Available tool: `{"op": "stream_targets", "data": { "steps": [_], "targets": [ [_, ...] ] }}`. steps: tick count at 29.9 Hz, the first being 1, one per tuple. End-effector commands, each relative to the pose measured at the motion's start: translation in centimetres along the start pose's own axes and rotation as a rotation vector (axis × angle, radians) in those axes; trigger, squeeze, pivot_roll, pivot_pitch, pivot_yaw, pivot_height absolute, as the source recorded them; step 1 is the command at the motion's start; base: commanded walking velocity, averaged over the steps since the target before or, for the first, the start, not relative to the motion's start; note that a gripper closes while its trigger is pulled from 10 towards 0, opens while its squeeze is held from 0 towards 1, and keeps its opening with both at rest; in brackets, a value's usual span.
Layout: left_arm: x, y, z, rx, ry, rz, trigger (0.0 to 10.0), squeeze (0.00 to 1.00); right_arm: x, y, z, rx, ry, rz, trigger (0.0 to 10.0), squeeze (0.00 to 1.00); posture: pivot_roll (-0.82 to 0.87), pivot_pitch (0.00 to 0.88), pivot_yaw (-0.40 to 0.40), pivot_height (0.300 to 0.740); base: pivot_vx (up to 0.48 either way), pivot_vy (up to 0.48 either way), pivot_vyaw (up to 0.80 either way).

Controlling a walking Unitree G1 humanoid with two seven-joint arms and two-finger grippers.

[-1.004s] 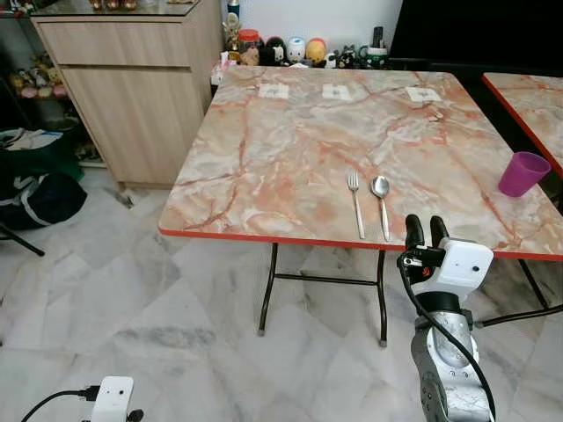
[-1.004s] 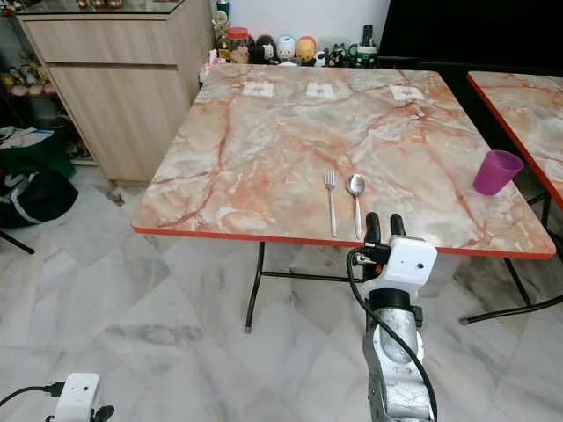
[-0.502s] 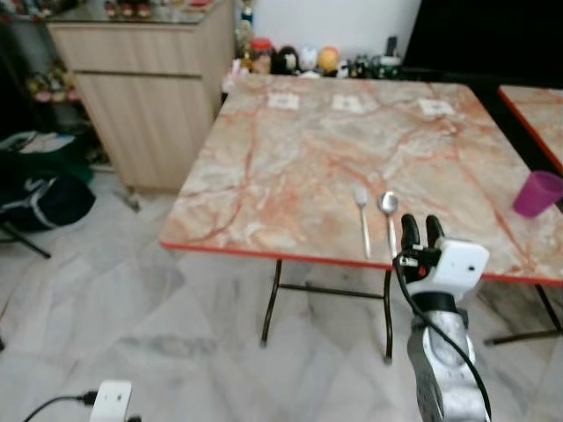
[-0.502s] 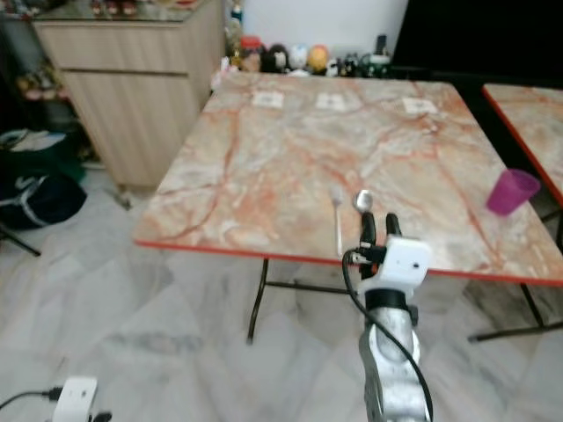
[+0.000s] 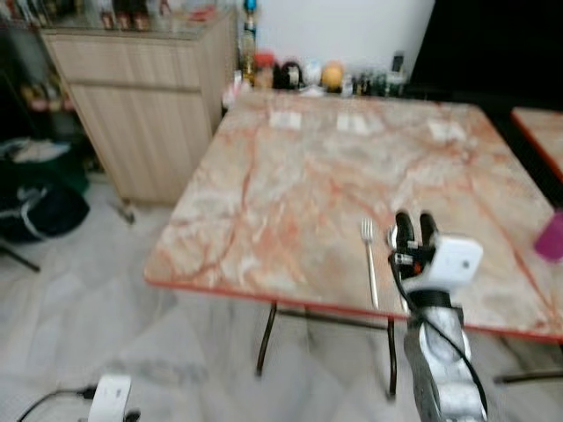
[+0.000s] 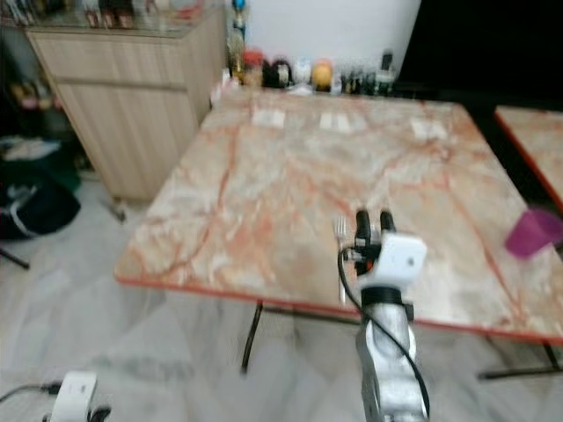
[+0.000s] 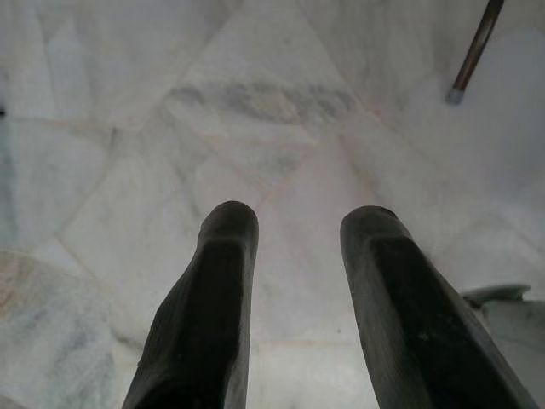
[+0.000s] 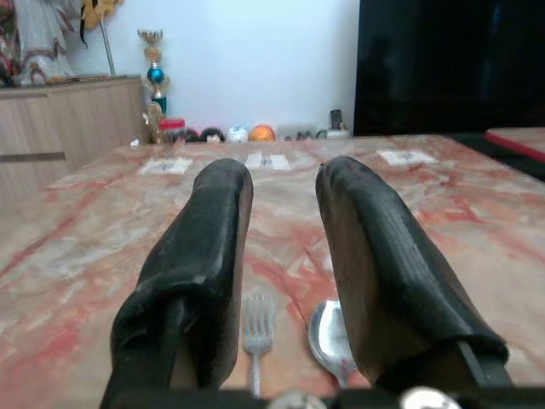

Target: Setting the table

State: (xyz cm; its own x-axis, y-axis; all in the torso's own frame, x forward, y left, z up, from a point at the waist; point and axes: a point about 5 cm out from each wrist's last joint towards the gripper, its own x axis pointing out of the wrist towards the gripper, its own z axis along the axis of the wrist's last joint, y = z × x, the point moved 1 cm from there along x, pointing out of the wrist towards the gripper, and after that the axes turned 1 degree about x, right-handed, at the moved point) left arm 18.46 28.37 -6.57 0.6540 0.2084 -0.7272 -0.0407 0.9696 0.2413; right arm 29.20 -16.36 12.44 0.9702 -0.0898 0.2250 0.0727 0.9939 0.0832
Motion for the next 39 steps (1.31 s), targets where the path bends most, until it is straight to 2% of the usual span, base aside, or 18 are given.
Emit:
{"op": "stream_targets", "data": {
  "steps": [1, 3, 5, 7, 10, 14, 15, 16, 21, 27, 39],
  "targets": [
    [-0.2, 0.0, -0.8, 0.012, 0.025, -0.002, 10.0, 0.00, 0.2, -0.3, -0.7, 0.002, 0.046, -0.005, 10.0, 1.00, 0.07, 0.000, -0.012, 0.740, 0.000, 0.000, 0.00],
    [-0.2, 0.0, -0.8, 0.011, 0.025, -0.002, 10.0, 0.00, 0.3, -0.3, -1.0, 0.028, 0.069, -0.013, 10.0, 1.00, 0.07, 0.000, -0.012, 0.740, 0.000, 0.000, 0.00],
    [-0.2, 0.0, -0.7, 0.008, 0.024, -0.001, 10.0, 0.00, 0.7, -0.5, -2.2, 0.056, 0.149, -0.031, 10.0, 1.00, 0.08, 0.000, -0.012, 0.740, 0.000, 0.000, 0.00],
    [-0.2, 0.0, -0.7, 0.007, 0.023, 0.000, 10.0, 0.00, 1.0, -0.5, -2.5, 0.072, 0.164, -0.029, 10.0, 1.00, 0.09, 0.000, -0.008, 0.740, 0.000, 0.000, 0.00],
    [-0.1, 0.0, -0.6, 0.005, 0.023, 0.001, 10.0, 0.00, 1.4, -0.6, -3.1, 0.028, 0.200, -0.035, 10.0, 1.00, 0.08, 0.000, -0.003, 0.740, 0.000, 0.000, 0.00],
    [-0.1, 0.0, -0.5, 0.007, 0.023, -0.003, 10.0, 0.00, 2.0, -1.3, -5.0, -0.016, 0.322, -0.081, 10.0, 0.98, 0.08, 0.000, 0.001, 0.740, 0.000, 0.000, 0.00],
    [-0.1, 0.0, -0.5, 0.007, 0.023, -0.004, 10.0, 0.00, 2.2, -1.4, -5.3, -0.012, 0.344, -0.088, 10.0, 0.11, 0.09, 0.001, 0.002, 0.740, 0.000, 0.000, 0.00],
    [-0.1, 0.0, -0.5, 0.007, 0.022, -0.005, 10.0, 0.00, 2.4, -1.5, -5.5, -0.008, 0.360, -0.101, 10.0, 0.00, 0.09, 0.001, 0.002, 0.740, 0.000, 0.000, 0.00],
    [-0.1, 0.0, -0.5, 0.003, 0.020, -0.003, 10.0, 0.00, 3.4, -2.3, -6.0, 0.058, 0.420, -0.175, 10.0, 0.00, 0.09, 0.009, 0.002, 0.740, 0.000, 0.000, 0.00],
    [-0.1, -0.1, -0.5, 0.003, 0.021, -0.005, 10.0, 0.00, 4.2, -2.8, -6.8, 0.069, 0.502, -0.195, 10.0, 0.00, 0.09, 0.015, 0.000, 0.740, 0.000, 0.000, 0.00],
    [-0.1, -0.1, -0.5, 0.000, 0.022, -0.006, 10.0, 0.00, 4.8, -2.1, -7.3, 0.119, 0.545, -0.158, 10.0, 0.00, 0.09, 0.022, -0.002, 0.740, 0.000, 0.000, 0.00]
  ]
}}
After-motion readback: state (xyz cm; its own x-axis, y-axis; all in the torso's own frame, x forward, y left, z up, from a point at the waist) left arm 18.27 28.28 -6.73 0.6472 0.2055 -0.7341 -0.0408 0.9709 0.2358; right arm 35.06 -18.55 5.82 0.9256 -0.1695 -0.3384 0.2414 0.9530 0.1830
